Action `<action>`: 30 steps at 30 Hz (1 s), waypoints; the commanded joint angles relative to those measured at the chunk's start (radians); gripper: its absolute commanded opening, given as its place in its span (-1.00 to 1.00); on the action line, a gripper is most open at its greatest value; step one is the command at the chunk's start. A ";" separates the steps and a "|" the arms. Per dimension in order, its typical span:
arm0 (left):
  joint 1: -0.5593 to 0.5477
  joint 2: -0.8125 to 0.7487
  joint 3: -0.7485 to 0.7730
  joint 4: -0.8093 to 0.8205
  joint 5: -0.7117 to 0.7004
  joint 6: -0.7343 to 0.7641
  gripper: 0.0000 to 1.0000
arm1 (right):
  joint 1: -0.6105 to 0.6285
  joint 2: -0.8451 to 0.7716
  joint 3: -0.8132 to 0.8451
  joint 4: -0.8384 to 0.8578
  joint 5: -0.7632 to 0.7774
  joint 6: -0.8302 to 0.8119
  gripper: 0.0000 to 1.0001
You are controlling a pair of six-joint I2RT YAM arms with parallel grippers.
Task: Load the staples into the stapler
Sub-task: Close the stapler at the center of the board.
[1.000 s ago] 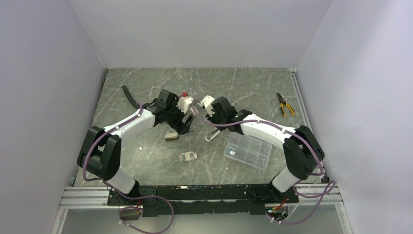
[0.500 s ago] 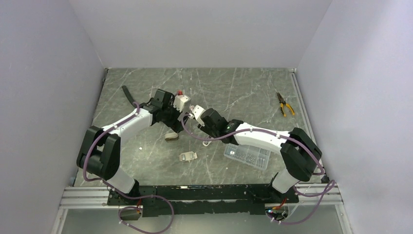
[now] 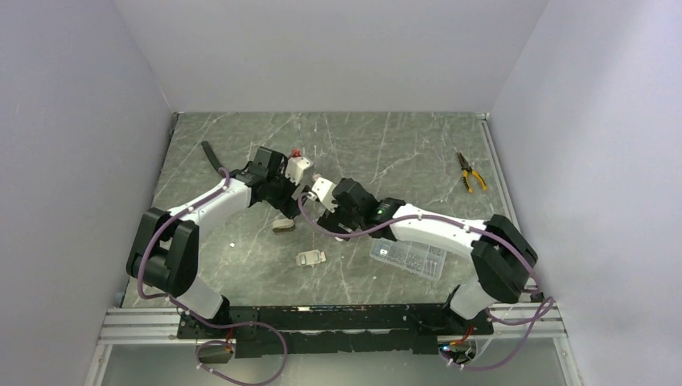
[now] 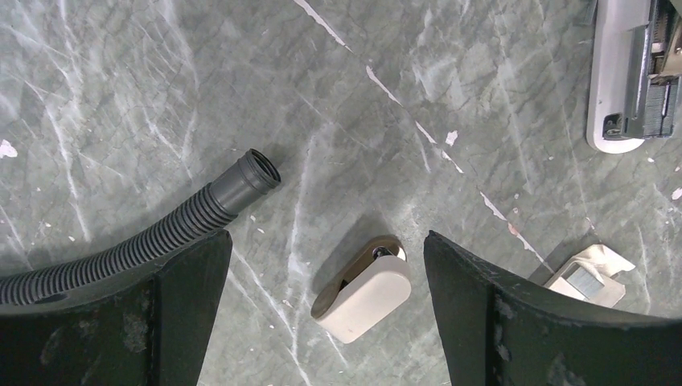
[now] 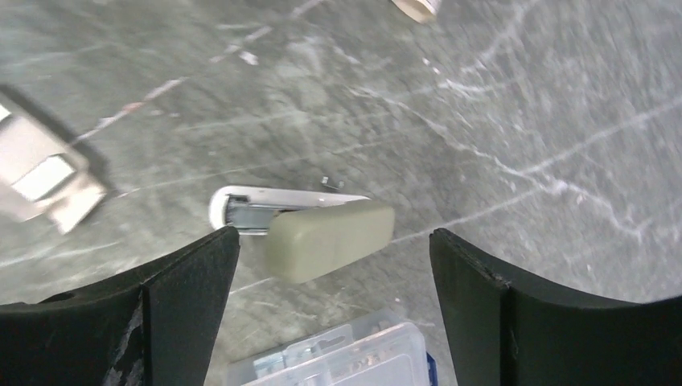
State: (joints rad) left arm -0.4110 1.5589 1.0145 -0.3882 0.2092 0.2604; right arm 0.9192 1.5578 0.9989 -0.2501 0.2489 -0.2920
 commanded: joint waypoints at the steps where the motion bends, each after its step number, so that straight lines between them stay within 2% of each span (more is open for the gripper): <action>1: 0.001 -0.026 0.055 -0.022 -0.012 0.029 0.89 | 0.002 -0.094 0.052 -0.042 -0.238 -0.059 0.88; 6: 0.010 -0.002 0.122 -0.074 0.027 0.037 0.89 | -0.036 -0.147 0.064 -0.098 -0.415 -0.122 0.97; 13: 0.055 0.037 0.209 -0.148 0.104 0.029 0.89 | -0.202 -0.163 0.097 -0.210 -0.666 -0.334 0.97; 16: 0.070 0.052 0.240 -0.192 0.139 0.036 0.89 | -0.213 -0.118 0.133 -0.282 -0.682 -0.476 0.98; 22: 0.090 0.062 0.254 -0.242 0.184 0.078 0.89 | -0.212 0.030 0.239 -0.430 -0.696 -0.649 0.99; 26: 0.092 0.059 0.256 -0.243 0.181 0.094 0.89 | -0.212 0.121 0.288 -0.467 -0.667 -0.729 0.97; 30: 0.111 0.063 0.258 -0.245 0.208 0.079 0.89 | -0.211 0.195 0.307 -0.471 -0.662 -0.760 0.87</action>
State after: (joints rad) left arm -0.3199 1.6192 1.2331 -0.6186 0.3588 0.3290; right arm 0.7078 1.7138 1.2591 -0.6811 -0.3988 -0.9588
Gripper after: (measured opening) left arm 0.943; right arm 0.955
